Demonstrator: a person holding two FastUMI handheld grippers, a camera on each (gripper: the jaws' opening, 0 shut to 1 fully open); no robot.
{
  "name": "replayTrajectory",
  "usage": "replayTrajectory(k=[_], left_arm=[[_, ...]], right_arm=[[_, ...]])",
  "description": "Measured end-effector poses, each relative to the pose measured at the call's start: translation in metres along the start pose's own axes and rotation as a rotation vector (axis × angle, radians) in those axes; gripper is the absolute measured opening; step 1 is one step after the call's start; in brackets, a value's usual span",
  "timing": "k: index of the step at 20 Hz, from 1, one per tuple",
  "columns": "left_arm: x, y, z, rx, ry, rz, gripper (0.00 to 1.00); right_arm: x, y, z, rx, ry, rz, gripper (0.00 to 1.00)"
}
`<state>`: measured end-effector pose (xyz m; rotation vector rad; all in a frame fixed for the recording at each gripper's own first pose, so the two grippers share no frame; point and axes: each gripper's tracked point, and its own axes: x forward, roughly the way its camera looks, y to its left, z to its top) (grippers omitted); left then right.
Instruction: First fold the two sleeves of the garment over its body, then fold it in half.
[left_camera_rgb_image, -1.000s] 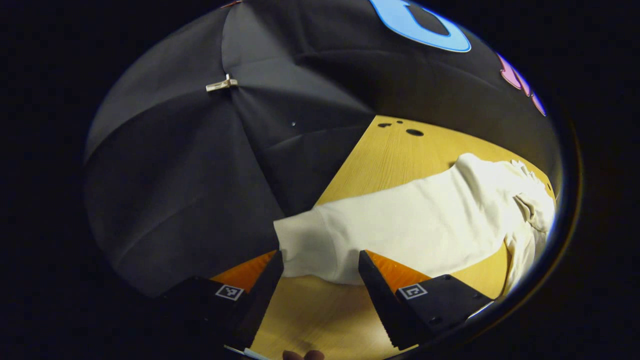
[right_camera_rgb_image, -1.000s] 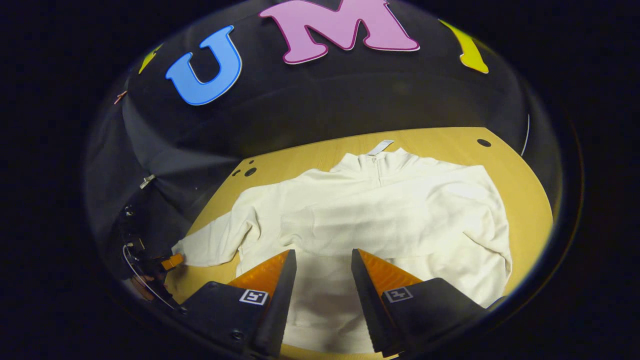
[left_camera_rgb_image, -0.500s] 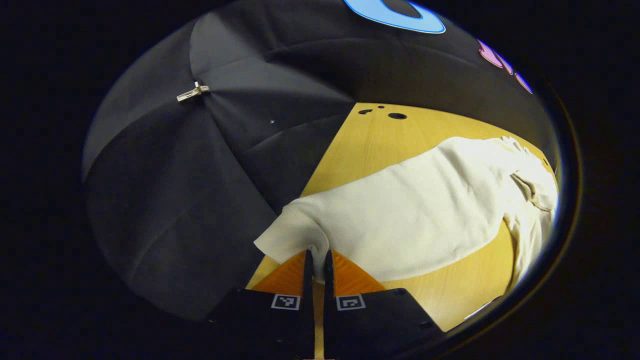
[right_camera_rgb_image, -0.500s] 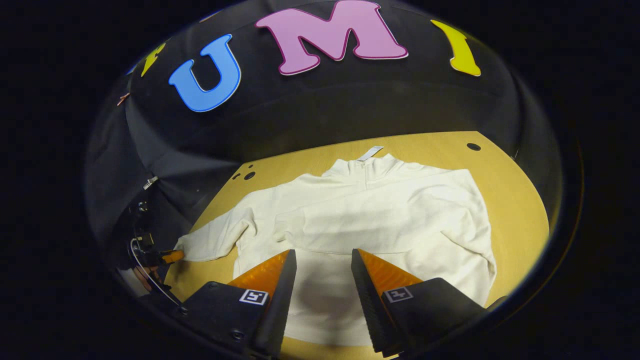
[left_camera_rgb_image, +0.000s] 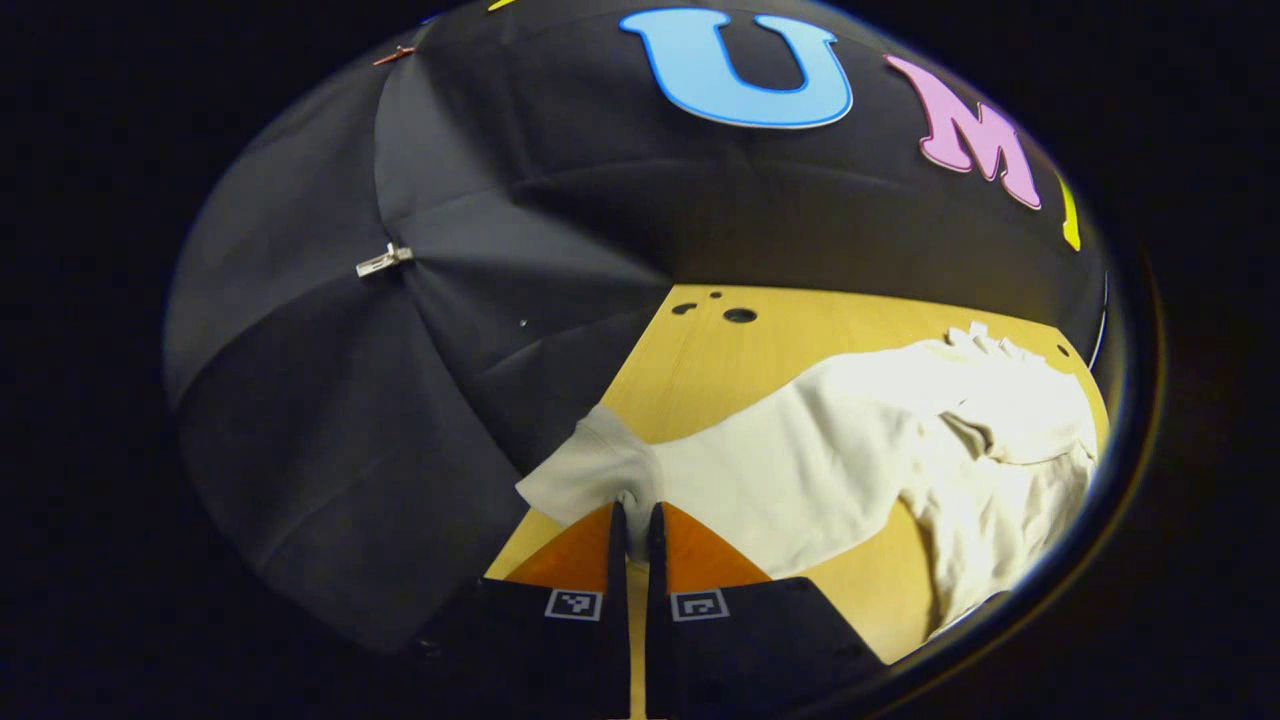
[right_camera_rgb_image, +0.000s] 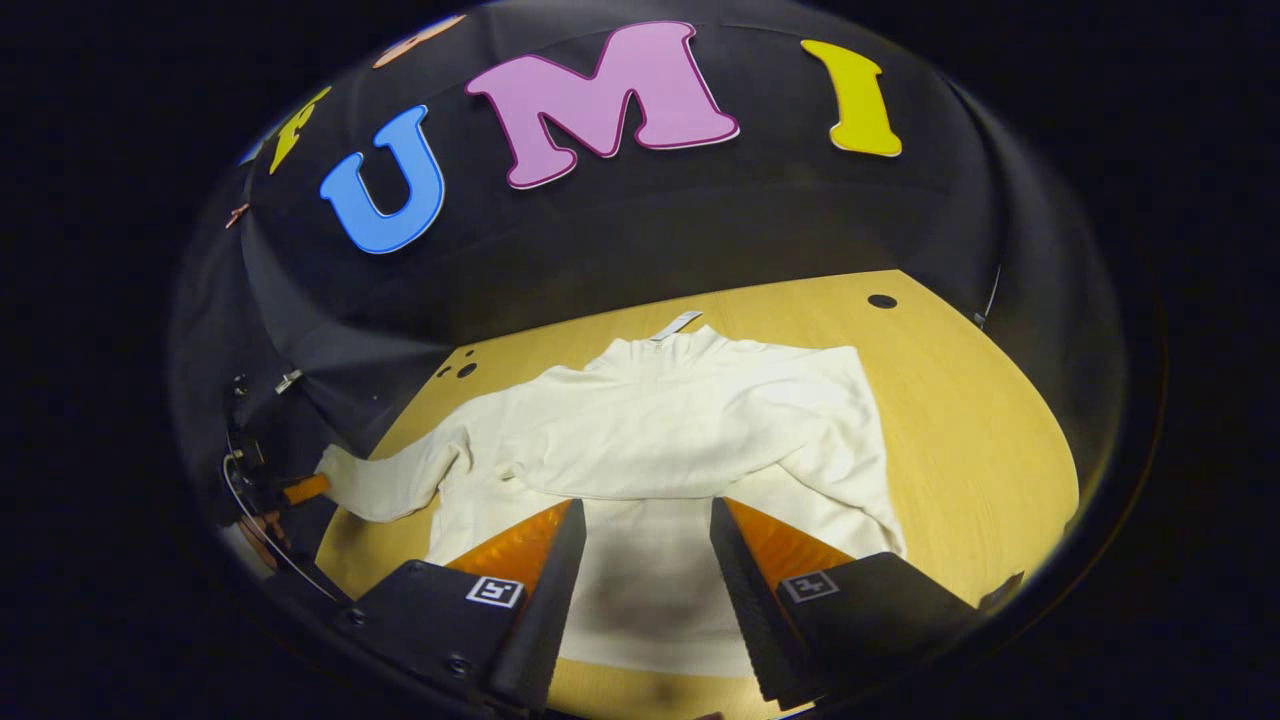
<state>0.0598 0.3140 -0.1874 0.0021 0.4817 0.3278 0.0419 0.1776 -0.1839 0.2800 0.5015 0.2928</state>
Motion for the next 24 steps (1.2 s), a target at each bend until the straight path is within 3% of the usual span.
replayTrajectory(k=[3, 11, 18, 24], left_arm=[[-0.017, -0.037, 0.029, -0.026, -0.057, -0.036, 0.11], [-0.061, -0.179, 0.098, -0.012, -0.166, -0.229, 0.11], [-0.093, -0.300, 0.101, 0.035, -0.174, -0.386, 0.11], [-0.099, -0.382, 0.084, 0.067, -0.147, -0.454, 0.11]], right_arm=[[-0.004, -0.015, 0.002, 0.000, -0.001, -0.001, 0.79], [-0.018, -0.052, 0.010, 0.010, -0.022, -0.015, 0.83], [-0.032, -0.088, 0.012, 0.055, -0.039, -0.035, 0.83], [-0.041, -0.121, 0.016, 0.093, -0.036, -0.049, 0.83]])
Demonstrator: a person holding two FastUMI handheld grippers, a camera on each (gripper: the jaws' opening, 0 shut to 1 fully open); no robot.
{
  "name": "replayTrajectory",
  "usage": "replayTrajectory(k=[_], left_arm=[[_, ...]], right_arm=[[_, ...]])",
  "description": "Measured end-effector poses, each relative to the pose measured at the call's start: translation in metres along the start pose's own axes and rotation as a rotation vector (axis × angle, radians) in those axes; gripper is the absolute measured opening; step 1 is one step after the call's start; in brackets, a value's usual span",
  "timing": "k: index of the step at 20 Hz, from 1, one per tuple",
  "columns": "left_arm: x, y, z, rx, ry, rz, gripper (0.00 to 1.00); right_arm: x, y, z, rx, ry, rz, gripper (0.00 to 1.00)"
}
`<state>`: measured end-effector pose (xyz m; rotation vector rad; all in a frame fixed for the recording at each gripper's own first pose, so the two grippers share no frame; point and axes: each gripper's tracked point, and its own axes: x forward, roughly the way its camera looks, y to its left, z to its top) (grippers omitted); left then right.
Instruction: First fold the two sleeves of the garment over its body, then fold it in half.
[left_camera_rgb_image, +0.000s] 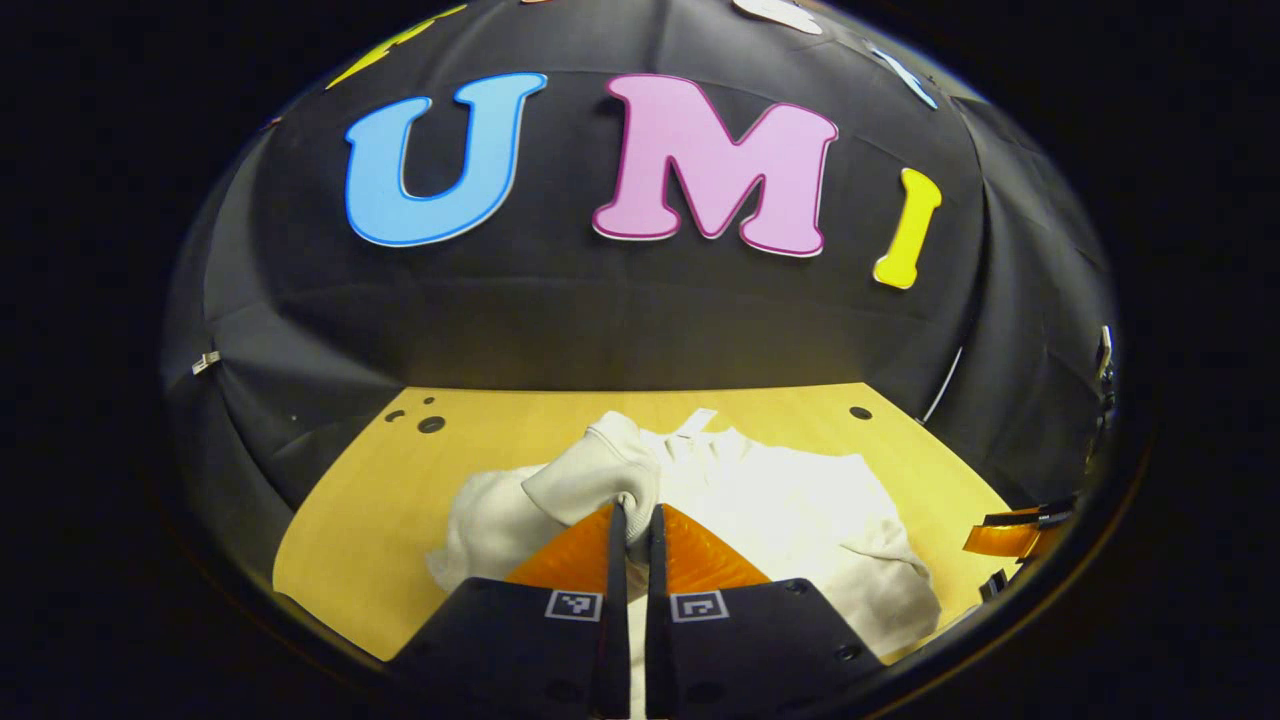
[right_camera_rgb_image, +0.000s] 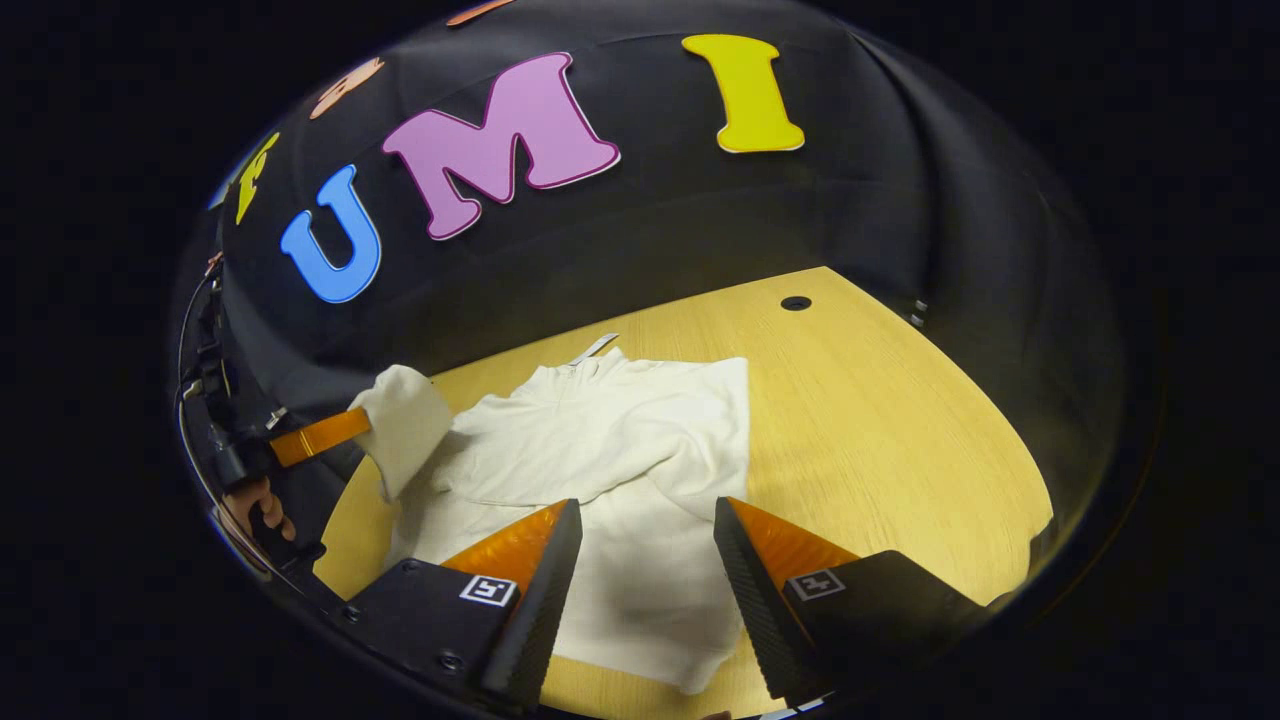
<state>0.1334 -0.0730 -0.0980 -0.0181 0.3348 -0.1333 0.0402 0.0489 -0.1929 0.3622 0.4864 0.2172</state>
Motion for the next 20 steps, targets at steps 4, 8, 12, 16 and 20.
replayTrajectory(k=[4, 8, 12, 16, 20], left_arm=[[0.026, -0.036, -0.023, 0.033, 0.042, -0.018, 0.11], [0.044, -0.074, -0.050, 0.037, 0.100, -0.081, 0.11], [0.050, -0.106, -0.076, 0.043, 0.152, -0.165, 0.19], [0.039, -0.138, -0.087, 0.044, 0.144, -0.262, 0.57], [0.019, -0.145, -0.091, 0.026, 0.134, -0.317, 0.76]], right_arm=[[-0.005, -0.022, -0.003, 0.004, 0.018, -0.003, 0.83], [-0.007, -0.037, -0.005, 0.007, 0.028, -0.013, 0.83], [-0.007, -0.045, -0.009, 0.017, 0.035, -0.018, 0.84], [-0.009, -0.048, -0.014, 0.019, 0.044, -0.023, 0.84], [-0.007, -0.043, -0.024, 0.016, 0.066, -0.030, 0.84]])
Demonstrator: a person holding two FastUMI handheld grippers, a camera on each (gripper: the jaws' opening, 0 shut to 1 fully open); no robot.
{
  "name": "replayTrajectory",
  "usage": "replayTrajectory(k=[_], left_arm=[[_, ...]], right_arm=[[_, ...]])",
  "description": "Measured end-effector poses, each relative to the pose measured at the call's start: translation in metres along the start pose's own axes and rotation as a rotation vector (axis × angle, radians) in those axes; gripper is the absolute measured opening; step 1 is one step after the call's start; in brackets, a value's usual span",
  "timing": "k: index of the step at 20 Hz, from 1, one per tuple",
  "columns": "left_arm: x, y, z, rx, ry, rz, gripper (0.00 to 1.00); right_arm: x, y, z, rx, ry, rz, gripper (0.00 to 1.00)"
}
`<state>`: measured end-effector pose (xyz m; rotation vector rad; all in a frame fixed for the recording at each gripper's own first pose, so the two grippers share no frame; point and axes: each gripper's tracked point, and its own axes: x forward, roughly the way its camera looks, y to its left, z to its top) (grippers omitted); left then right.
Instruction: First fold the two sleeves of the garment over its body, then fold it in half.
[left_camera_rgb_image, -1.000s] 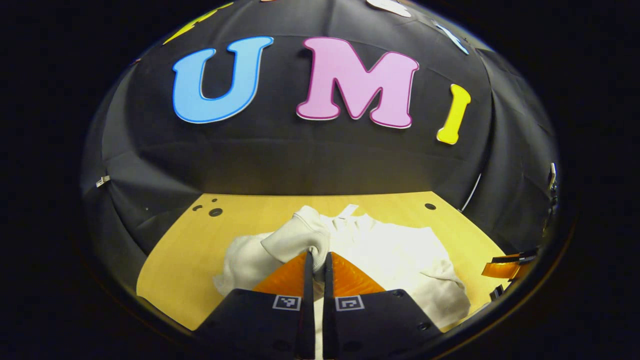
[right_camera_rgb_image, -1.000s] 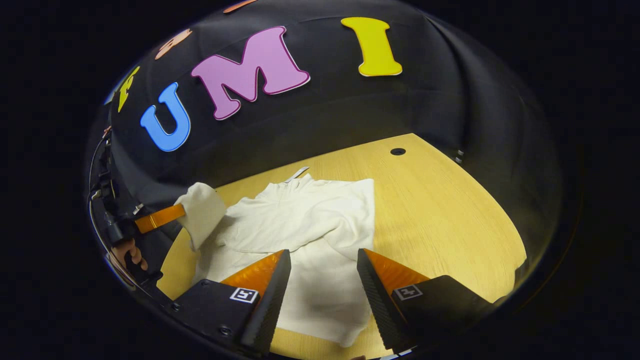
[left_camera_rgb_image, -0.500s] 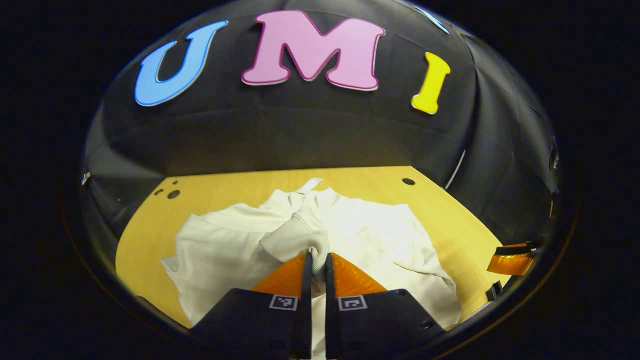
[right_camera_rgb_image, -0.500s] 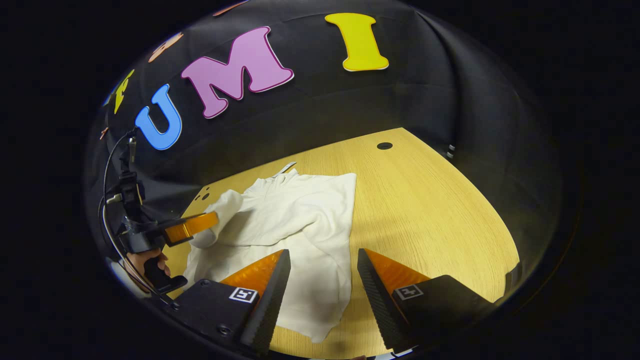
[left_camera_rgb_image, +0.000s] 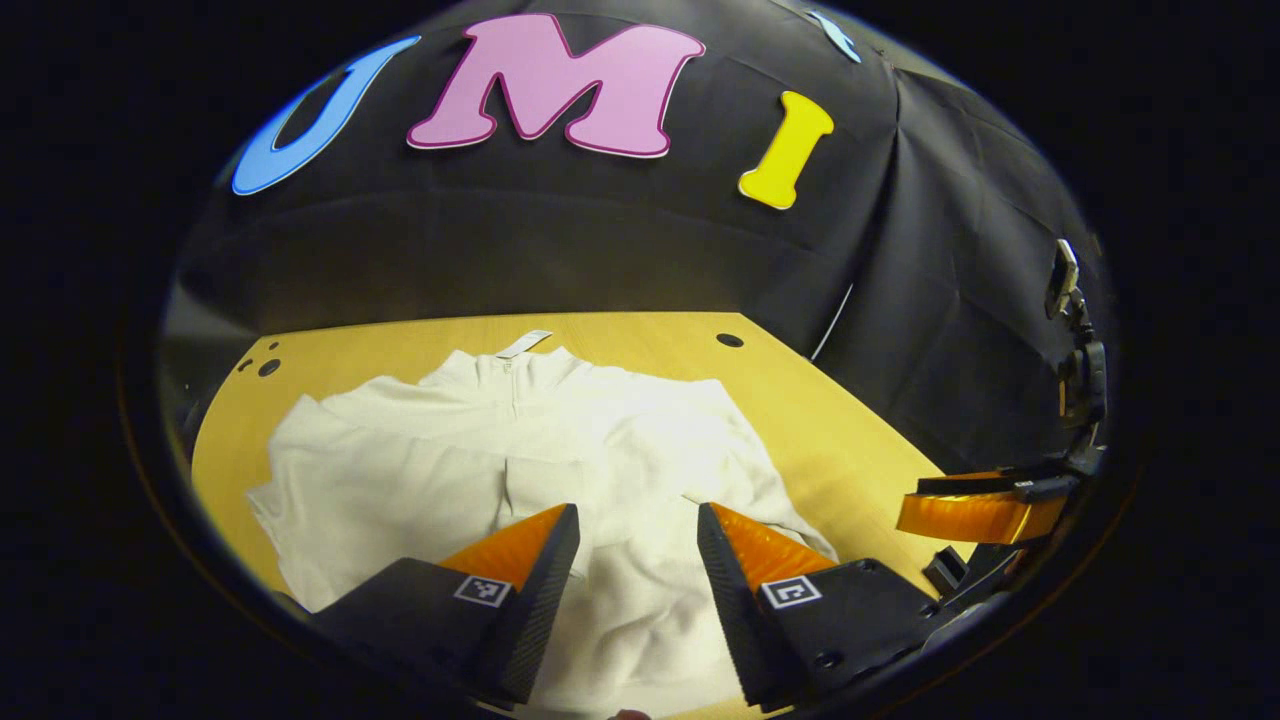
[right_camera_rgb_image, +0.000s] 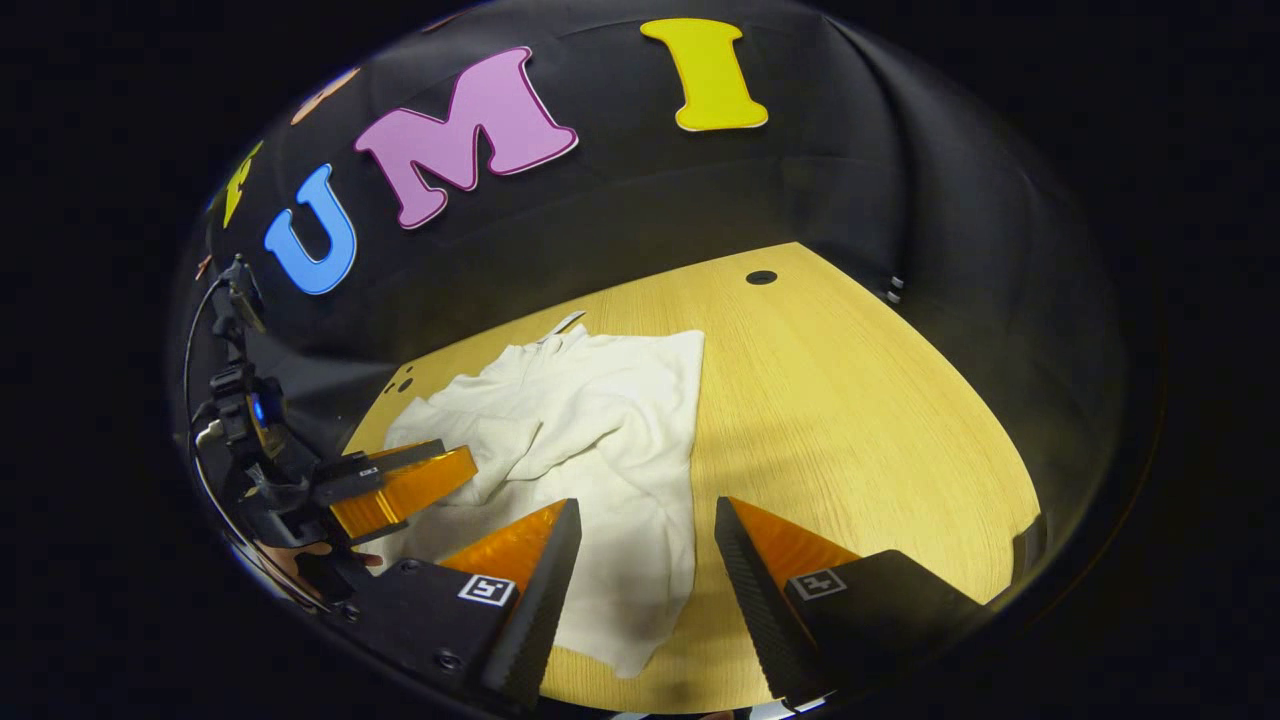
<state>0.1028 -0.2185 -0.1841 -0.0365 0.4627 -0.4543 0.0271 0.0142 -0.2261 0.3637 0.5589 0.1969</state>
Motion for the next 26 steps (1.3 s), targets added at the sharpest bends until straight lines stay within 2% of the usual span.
replayTrajectory(k=[3, 5, 9, 10, 11, 16, 17, 18, 19, 20, 21, 26], left_arm=[[-0.022, 0.013, -0.007, -0.011, 0.003, 0.012, 0.89], [-0.041, 0.029, -0.013, -0.024, 0.000, 0.033, 0.92], [-0.081, 0.074, -0.033, -0.043, 0.015, 0.105, 0.93], [-0.090, 0.085, -0.040, -0.049, 0.024, 0.123, 0.93], [-0.098, 0.096, -0.049, -0.050, 0.035, 0.146, 0.93], [-0.136, 0.148, -0.094, -0.045, 0.110, 0.280, 0.94], [-0.144, 0.158, -0.104, -0.053, 0.130, 0.306, 0.94], [-0.151, 0.168, -0.114, -0.063, 0.148, 0.335, 0.94], [-0.157, 0.177, -0.123, -0.078, 0.167, 0.360, 0.94], [-0.162, 0.184, -0.131, -0.094, 0.184, 0.379, 0.94], [-0.166, 0.191, -0.140, -0.110, 0.200, 0.399, 0.94], [-0.164, 0.198, -0.169, -0.175, 0.272, 0.409, 0.94]], right_arm=[[-0.001, 0.008, -0.010, -0.012, 0.024, -0.004, 0.84], [-0.005, 0.012, -0.020, -0.030, 0.046, -0.013, 0.85], [-0.016, 0.018, -0.042, -0.049, 0.084, -0.028, 0.89], [-0.019, 0.019, -0.048, -0.050, 0.093, -0.034, 0.82], [-0.020, 0.018, -0.054, -0.052, 0.102, -0.043, 0.93], [-0.030, 0.010, -0.080, -0.076, 0.145, -0.102, 0.95], [-0.031, 0.009, -0.085, -0.072, 0.154, -0.112, 0.88], [-0.032, 0.007, -0.089, -0.065, 0.162, -0.123, 0.97], [-0.032, 0.006, -0.093, -0.058, 0.165, -0.133, 0.89], [-0.031, 0.003, -0.096, -0.050, 0.167, -0.148, 0.98], [-0.030, 0.001, -0.100, -0.042, 0.171, -0.161, 0.98], [-0.018, -0.007, -0.116, -0.020, 0.208, -0.187, 0.98]])
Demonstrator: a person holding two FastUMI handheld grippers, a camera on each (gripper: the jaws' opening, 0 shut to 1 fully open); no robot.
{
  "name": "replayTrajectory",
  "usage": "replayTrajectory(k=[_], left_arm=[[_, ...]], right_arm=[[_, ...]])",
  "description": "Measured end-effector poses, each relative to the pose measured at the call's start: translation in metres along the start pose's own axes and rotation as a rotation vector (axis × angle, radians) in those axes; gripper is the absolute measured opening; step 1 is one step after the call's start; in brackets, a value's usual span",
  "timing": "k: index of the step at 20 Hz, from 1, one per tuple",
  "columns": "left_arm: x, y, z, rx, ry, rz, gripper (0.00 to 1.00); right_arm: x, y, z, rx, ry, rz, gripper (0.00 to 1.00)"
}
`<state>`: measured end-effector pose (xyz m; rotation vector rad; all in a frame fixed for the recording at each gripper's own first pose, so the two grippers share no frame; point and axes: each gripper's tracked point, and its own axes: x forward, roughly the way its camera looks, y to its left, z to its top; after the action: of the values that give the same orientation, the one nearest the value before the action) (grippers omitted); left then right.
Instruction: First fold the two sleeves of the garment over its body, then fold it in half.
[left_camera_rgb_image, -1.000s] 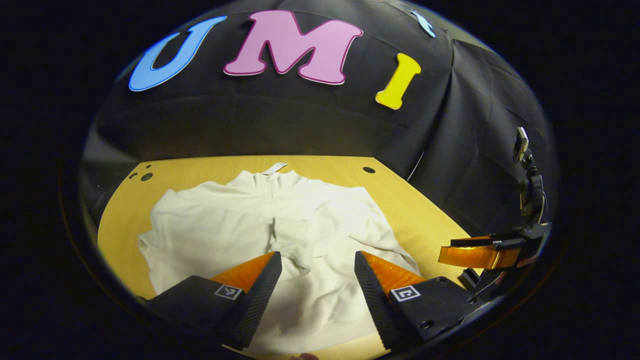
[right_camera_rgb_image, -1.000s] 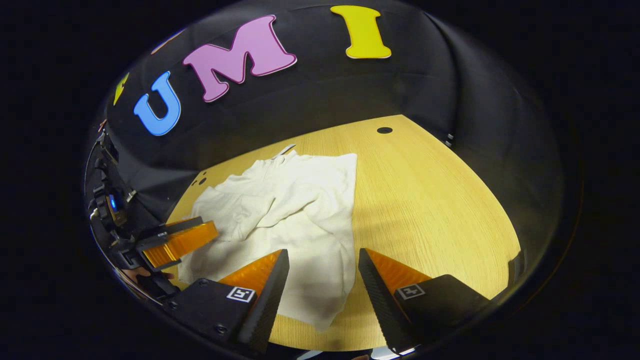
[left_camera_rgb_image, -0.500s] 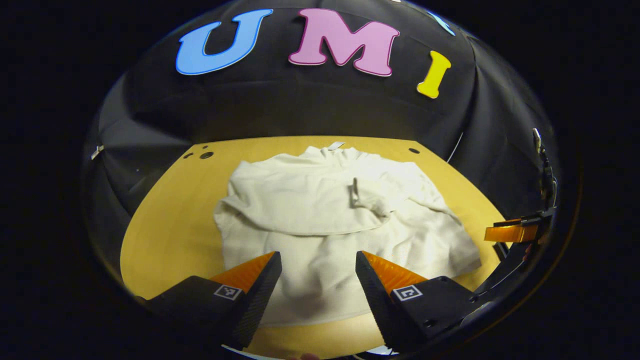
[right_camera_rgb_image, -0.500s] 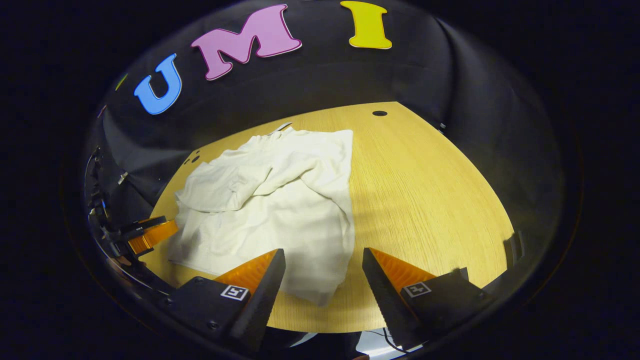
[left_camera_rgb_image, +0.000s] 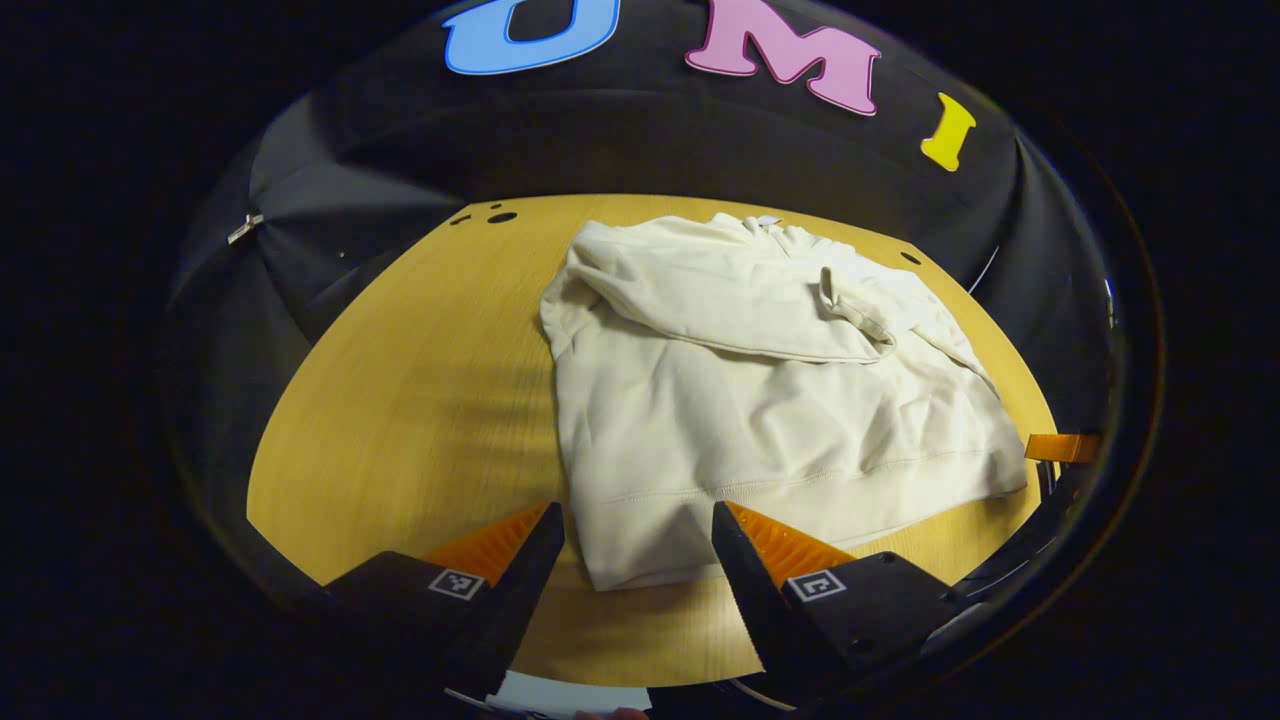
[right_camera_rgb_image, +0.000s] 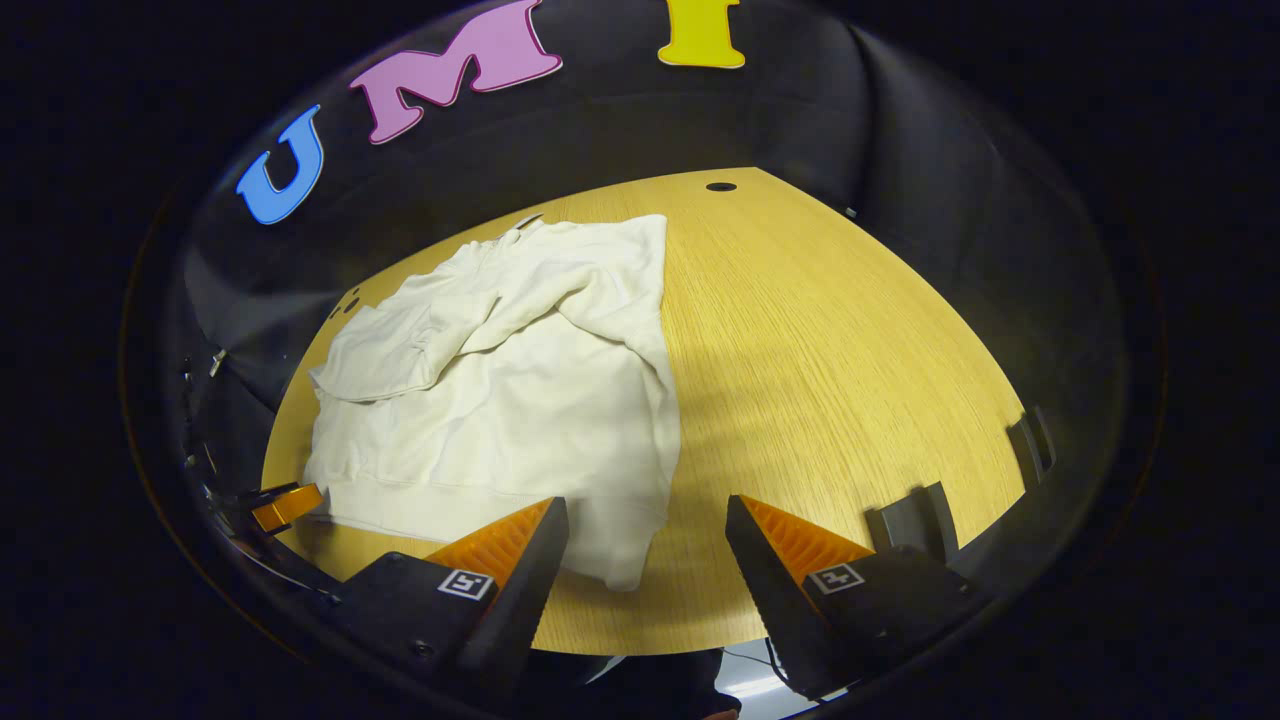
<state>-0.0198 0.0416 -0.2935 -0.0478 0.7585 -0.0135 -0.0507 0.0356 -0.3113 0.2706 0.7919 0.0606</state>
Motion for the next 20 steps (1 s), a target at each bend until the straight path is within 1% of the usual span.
replayTrajectory(k=[3, 5, 7, 9, 10, 11, 12, 13, 15, 16, 18, 20], left_arm=[[0.009, 0.001, -0.006, 0.008, 0.037, 0.011, 0.94], [0.016, -0.001, -0.002, 0.035, 0.027, 0.004, 0.95], [0.020, -0.002, 0.000, 0.041, 0.025, 0.001, 0.97], [0.021, -0.004, -0.002, 0.046, 0.030, 0.000, 0.98], [0.021, -0.008, -0.002, 0.062, 0.037, -0.019, 0.96], [0.022, -0.014, -0.001, 0.087, 0.041, -0.043, 0.87], [0.023, -0.021, -0.001, 0.111, 0.043, -0.061, 0.65], [0.024, -0.025, 0.000, 0.124, 0.044, -0.067, 0.43], [0.024, -0.027, -0.001, 0.120, 0.047, -0.067, 0.22], [0.023, -0.029, 0.000, 0.110, 0.054, -0.084, 0.19], [0.018, -0.026, -0.003, 0.099, 0.088, -0.120, 0.15], [0.012, -0.017, -0.001, 0.066, 0.099, -0.145, 0.12]], right_arm=[[0.012, 0.002, -0.008, -0.047, 0.033, -0.004, 0.98], [0.018, 0.001, -0.009, -0.100, 0.031, -0.022, 0.98], [0.029, 0.003, -0.014, -0.158, 0.050, -0.037, 0.98], [0.038, 0.012, -0.009, -0.188, 0.033, -0.024, 0.99], [0.038, 0.015, -0.008, -0.191, 0.023, -0.020, 0.93], [0.040, 0.018, -0.009, -0.189, 0.031, -0.006, 0.90], [0.041, 0.020, -0.006, -0.192, 0.016, 0.001, 0.80], [0.042, 0.030, -0.011, -0.195, 0.040, 0.040, 0.73], [0.042, 0.039, -0.011, -0.224, 0.051, 0.068, 0.15], [0.041, 0.040, -0.015, -0.265, 0.065, 0.083, 0.10], [0.032, 0.040, -0.011, -0.320, 0.058, 0.104, 0.10], [0.023, 0.046, -0.004, -0.314, 0.024, 0.149, 0.10]])
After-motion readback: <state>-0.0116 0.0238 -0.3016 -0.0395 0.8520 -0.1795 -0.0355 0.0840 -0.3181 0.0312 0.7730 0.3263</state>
